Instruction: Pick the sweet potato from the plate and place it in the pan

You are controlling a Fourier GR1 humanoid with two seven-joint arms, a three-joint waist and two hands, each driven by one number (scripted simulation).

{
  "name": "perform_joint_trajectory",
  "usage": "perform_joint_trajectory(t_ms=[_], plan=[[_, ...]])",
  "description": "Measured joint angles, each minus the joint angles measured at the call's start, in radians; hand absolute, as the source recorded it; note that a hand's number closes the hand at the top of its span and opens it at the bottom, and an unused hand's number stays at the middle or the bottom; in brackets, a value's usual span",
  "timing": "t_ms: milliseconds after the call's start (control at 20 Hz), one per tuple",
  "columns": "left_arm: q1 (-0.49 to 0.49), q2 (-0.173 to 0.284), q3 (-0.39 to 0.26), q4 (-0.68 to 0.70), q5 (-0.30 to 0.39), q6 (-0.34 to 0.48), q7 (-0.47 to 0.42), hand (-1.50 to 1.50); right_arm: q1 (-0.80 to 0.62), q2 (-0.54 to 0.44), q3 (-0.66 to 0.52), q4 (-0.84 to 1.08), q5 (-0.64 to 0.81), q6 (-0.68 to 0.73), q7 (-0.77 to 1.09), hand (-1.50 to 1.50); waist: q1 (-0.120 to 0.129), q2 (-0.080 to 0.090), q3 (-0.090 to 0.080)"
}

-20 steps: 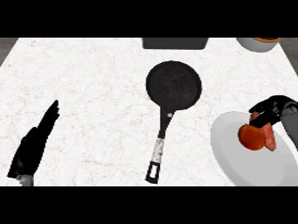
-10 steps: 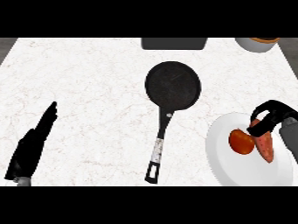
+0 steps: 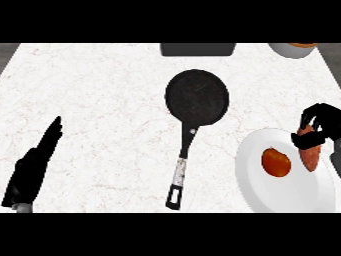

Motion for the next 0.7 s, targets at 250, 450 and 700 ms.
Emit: perform_joint_trajectory(t_ms=[250,450,700], plan=[[0.002,-0.015,-0.014,-0.002,-0.016,0.011,0.004,0.00,-0.026,-0.023,-0.016,-0.124,0.072,-0.214,-0.101,1.50,-0.003,-0.001,0.001],[-0.004,-0.017,-0.007,0.005,-0.016,0.006,-0.001,0.00,-0.045,-0.007,-0.009,-0.236,0.106,-0.279,-0.124,1.50,0.000,0.000,0.001],[-0.008,-0.017,-0.006,-0.019,-0.021,-0.008,0.019,0.00,-0.149,0.065,-0.014,-0.238,0.111,-0.281,-0.128,1.50,0.014,0.004,0.001]])
